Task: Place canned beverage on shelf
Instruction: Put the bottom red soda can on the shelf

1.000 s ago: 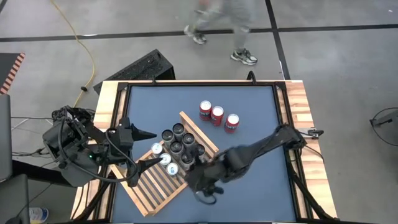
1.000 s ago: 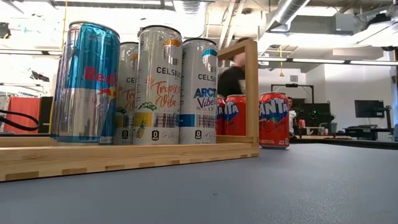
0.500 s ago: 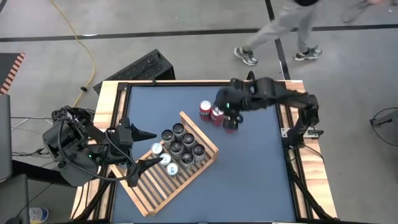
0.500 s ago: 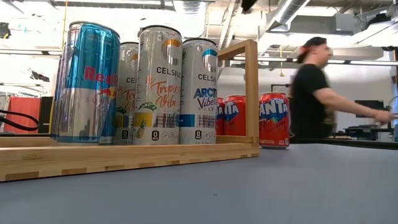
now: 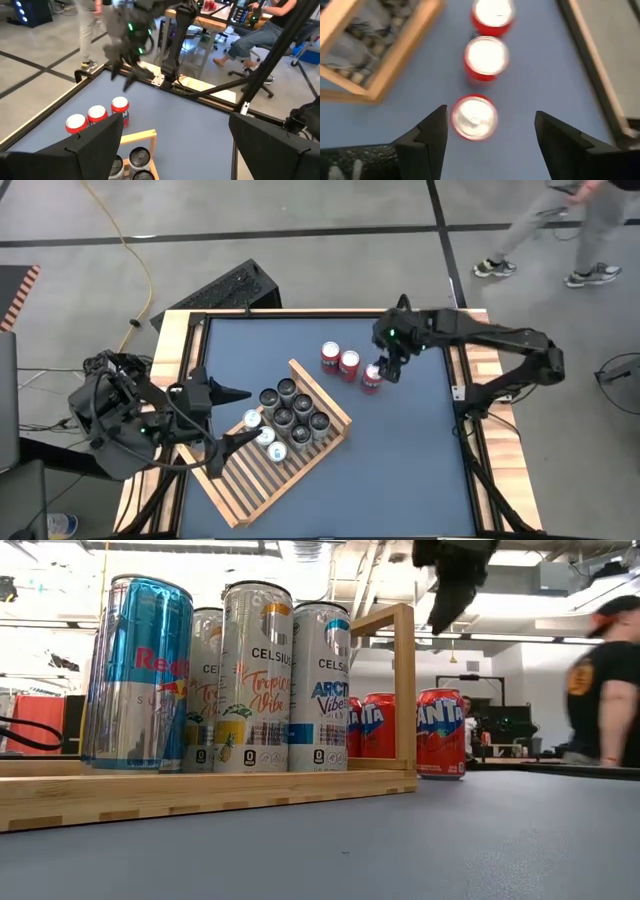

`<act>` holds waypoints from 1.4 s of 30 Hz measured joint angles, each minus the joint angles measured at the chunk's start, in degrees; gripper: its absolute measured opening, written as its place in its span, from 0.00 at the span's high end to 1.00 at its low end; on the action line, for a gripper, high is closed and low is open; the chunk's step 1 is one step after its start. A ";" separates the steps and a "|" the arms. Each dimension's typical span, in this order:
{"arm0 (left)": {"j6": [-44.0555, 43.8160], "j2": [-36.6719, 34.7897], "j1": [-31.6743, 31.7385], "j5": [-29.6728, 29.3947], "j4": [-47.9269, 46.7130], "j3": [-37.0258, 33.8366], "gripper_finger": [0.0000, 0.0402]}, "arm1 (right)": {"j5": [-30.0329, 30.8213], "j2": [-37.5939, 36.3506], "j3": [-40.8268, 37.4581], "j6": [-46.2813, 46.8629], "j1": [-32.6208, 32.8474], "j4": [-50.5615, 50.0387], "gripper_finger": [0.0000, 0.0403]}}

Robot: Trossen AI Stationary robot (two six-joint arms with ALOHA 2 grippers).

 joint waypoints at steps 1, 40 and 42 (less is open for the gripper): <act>0.08 0.00 0.17 -0.01 0.01 0.00 0.12 | -0.33 -0.48 -2.63 0.06 0.40 2.09 0.35; -2.12 0.00 0.62 0.88 -0.93 0.00 0.12 | 0.02 9.01 -11.37 -8.07 1.29 9.69 0.69; -2.12 0.00 0.62 1.46 -0.92 0.00 0.12 | 0.02 9.01 -11.77 -8.07 1.29 9.56 0.76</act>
